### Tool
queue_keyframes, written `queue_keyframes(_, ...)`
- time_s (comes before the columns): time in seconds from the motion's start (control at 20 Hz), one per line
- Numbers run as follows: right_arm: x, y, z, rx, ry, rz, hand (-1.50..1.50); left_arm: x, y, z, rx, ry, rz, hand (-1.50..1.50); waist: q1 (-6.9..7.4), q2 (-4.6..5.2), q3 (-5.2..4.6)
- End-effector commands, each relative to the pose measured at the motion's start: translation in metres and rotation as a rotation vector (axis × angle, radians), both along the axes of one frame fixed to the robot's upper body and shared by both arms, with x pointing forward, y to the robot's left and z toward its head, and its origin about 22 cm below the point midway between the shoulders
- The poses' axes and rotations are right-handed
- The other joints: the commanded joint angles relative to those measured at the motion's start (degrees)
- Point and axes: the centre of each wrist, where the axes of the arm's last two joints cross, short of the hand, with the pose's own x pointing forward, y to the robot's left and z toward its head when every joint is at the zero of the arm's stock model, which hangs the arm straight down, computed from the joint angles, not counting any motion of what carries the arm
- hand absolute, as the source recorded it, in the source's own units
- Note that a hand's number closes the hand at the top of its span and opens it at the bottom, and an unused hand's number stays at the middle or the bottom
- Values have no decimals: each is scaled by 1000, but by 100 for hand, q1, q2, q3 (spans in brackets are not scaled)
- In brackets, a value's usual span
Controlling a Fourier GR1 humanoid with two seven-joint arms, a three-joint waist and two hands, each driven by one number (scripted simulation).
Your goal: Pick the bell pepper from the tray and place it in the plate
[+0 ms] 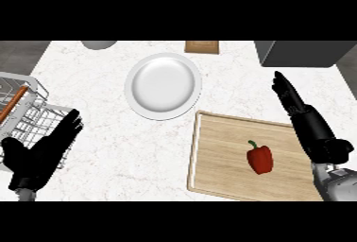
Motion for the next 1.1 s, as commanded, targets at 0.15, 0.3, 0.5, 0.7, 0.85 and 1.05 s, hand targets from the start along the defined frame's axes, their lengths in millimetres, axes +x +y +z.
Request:
queue_keyframes(0.15,23,-29,3,150,62,351,150,24,6,22,53,-132,80,0,-24,194,-62)
queue_keyframes(0.3,27,-52,68,-447,-181,320,150,7,-4,7,28,-92,70,0,-67,-20,-173)
queue_keyframes(0.5,14,-77,-48,145,-139,171,-150,33,-15,22,9,-153,115,0,-182,221,-42)
queue_keyframes(0.7,14,-112,-78,61,-78,380,-150,42,-26,2,21,-136,124,0,-64,190,-65)
queue_keyframes(0.85,22,-128,-66,-125,-103,453,-150,50,-37,4,37,-133,111,0,-86,159,-70)
queue_keyframes(1.05,29,-124,-69,-257,-64,483,-150,61,-16,-16,33,-128,128,0,-123,146,-81)
